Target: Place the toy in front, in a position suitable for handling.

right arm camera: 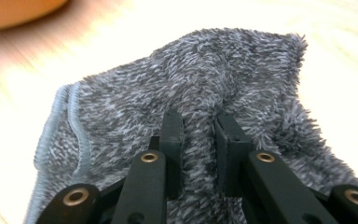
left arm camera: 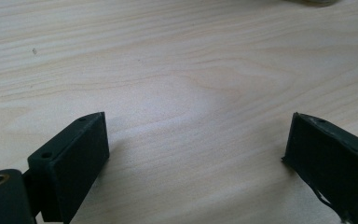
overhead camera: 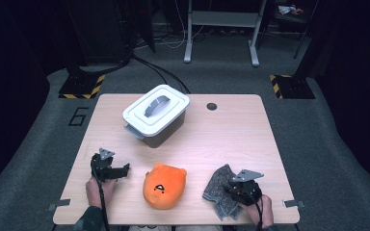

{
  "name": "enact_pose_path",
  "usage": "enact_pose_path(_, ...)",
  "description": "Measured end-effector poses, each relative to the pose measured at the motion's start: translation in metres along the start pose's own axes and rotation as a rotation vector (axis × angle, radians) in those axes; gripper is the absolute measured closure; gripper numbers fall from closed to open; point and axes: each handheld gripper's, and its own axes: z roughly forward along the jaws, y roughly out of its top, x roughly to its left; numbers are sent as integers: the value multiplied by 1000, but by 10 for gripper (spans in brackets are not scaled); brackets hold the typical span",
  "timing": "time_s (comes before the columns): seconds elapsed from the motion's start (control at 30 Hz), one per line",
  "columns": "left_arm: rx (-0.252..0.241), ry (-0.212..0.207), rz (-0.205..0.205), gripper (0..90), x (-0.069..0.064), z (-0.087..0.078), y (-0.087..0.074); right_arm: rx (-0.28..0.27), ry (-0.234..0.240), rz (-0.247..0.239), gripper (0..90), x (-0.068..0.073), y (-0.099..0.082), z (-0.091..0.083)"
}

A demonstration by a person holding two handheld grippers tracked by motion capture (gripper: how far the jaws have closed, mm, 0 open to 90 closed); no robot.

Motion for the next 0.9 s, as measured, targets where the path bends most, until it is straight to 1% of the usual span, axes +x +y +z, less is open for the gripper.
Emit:
enact_pose_path(0.03, 0, 0, 0, 58, 0, 0, 0, -4, 4, 8, 756, 0, 1, -2)
enact_pose_path(0.1, 2, 1, 2, 58, 0, 0, 0, -29, 11, 21, 756, -2, 5, -8)
enact_pose_path(0.13, 2, 1, 2, 58, 0, 0, 0, -29, 11, 21, 756, -2, 5, -8)
enact_pose_path(0.17, 2, 0, 1, 58, 0, 0, 0, -42, 3, 31, 756, -3, 7, -11)
enact_pose_path(0.23, 2, 0, 0, 58, 0, 0, 0, -44, 1, 25, 756, -4, 8, -13)
enact_pose_path(0.27, 2, 1, 1, 58, 0, 0, 0, -44, 2, 38, 756, -5, 10, -15)
enact_pose_path(0.3, 2, 0, 0, 58, 0, 0, 0, -51, -5, 36, 756, -6, 11, -16)
enact_pose_path(0.37, 2, 1, 0, 58, 0, 0, 0, -68, -17, 54, 755, -8, 15, -21)
enact_pose_path(0.43, 2, 1, 1, 58, 0, 0, 0, -83, -31, 60, 755, -11, 18, -25)
enact_pose_path(0.57, 2, 0, 1, 58, 0, 0, 0, -96, -62, 85, 754, -18, 23, -32)
enact_pose_path(0.63, 2, 1, 1, 58, 0, 0, 0, -105, -86, 94, 754, -23, 25, -35)
enact_pose_path(0.77, 2, 0, 1, 58, 0, 0, 0, -122, -123, 139, 751, -37, 28, -43)
enact_pose_path(0.9, 2, 0, 0, 58, 0, 0, 0, -124, -162, 176, 749, -51, 29, -49)
